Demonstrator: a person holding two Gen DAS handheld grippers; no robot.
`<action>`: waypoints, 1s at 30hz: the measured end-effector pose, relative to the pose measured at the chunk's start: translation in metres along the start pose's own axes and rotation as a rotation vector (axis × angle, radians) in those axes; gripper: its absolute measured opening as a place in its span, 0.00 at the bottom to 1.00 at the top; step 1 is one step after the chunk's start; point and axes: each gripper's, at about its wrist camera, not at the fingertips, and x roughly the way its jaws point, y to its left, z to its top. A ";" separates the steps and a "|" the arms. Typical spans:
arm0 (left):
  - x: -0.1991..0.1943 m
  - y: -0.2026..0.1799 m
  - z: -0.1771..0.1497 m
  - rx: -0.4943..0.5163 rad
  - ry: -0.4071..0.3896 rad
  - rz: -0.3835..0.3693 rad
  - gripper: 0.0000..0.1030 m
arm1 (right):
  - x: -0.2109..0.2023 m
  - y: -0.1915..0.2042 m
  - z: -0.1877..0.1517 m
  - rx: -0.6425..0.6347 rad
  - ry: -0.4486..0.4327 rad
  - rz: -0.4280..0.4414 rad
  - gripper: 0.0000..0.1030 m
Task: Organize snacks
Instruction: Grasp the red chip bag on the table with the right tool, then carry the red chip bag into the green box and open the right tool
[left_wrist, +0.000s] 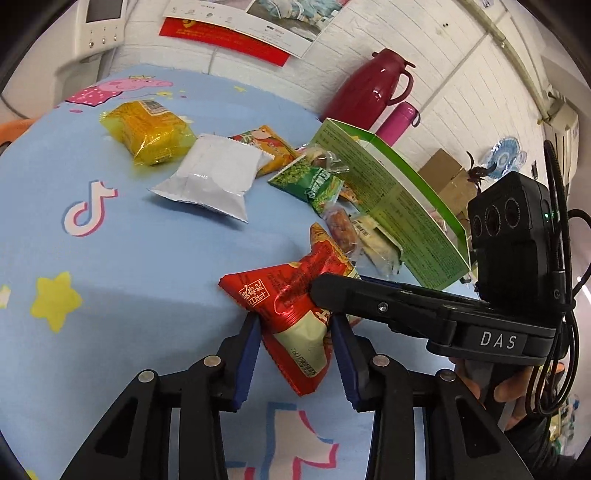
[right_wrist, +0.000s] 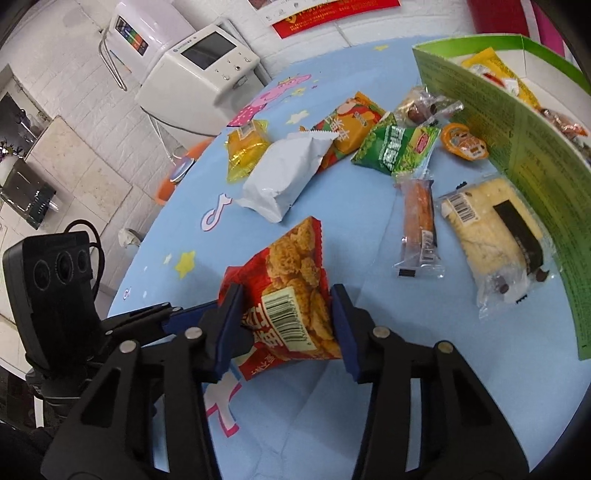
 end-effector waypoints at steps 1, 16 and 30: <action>-0.003 -0.005 0.001 0.011 -0.008 -0.002 0.38 | -0.007 0.002 0.001 -0.002 -0.019 -0.001 0.48; -0.002 -0.135 0.088 0.318 -0.132 -0.089 0.38 | -0.147 -0.032 0.043 0.042 -0.380 -0.106 0.48; 0.109 -0.192 0.143 0.384 -0.001 -0.163 0.14 | -0.158 -0.128 0.055 0.220 -0.440 -0.163 0.29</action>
